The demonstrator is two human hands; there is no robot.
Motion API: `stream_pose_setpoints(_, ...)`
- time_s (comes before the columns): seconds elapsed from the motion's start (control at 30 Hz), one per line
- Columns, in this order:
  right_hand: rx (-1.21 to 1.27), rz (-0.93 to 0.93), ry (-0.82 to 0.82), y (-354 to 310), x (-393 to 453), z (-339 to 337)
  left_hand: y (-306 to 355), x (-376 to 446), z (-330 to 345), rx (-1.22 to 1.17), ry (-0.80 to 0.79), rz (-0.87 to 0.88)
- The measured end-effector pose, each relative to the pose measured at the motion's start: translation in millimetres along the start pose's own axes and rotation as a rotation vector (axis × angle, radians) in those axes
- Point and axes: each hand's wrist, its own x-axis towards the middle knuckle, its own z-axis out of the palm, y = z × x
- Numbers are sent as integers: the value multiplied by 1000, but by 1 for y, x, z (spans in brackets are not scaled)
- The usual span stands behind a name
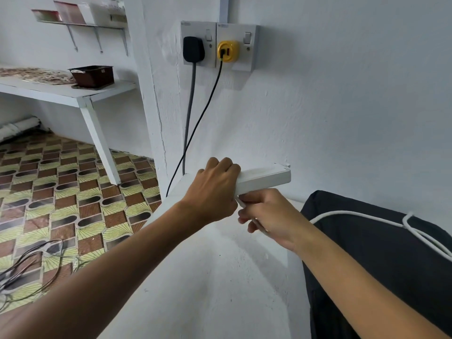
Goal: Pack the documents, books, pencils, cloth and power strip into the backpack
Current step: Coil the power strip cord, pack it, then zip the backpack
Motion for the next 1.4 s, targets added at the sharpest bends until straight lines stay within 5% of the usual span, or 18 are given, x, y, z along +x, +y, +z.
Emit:
stream_pose_setpoints(0.13, -842, -172, 0, -13, -17, 7, -8, 5, 4, 80, -14, -11)
stream_pose_setpoints(0.27, -1224, -276, 109, -14, -31, -8, -20, 6, 8, 39, -1, -15)
stream_pose_setpoints(0.37, -1103, -213, 125, -20, -36, -39, -29, 4, 11, -11, -7, 28)
stream_pose_setpoints(0.57, -872, -709, 58, -25, -23, -45, -15, 0, 20, -146, -39, 153)
stream_pose_setpoints(0.73, -690, -809, 135, -33, 1, -39, 9, -8, 17, -383, -9, 191)
stream_pose_setpoints(0.9, -568, -668, 182, -40, 25, -66, 10, -18, 4, -692, -36, 10)
stream_pose_setpoints(1.1, -258, -278, -156, -29, 40, -97, 5, -30, -7, -737, 45, 58)
stream_pose_setpoints(1.23, -9, -267, -278, -4, 47, -92, 0, -32, -10, -992, 63, -64)
stream_pose_setpoints(1.4, -151, -246, -64, 21, 43, -52, -11, -25, -7, -1431, 34, -251)
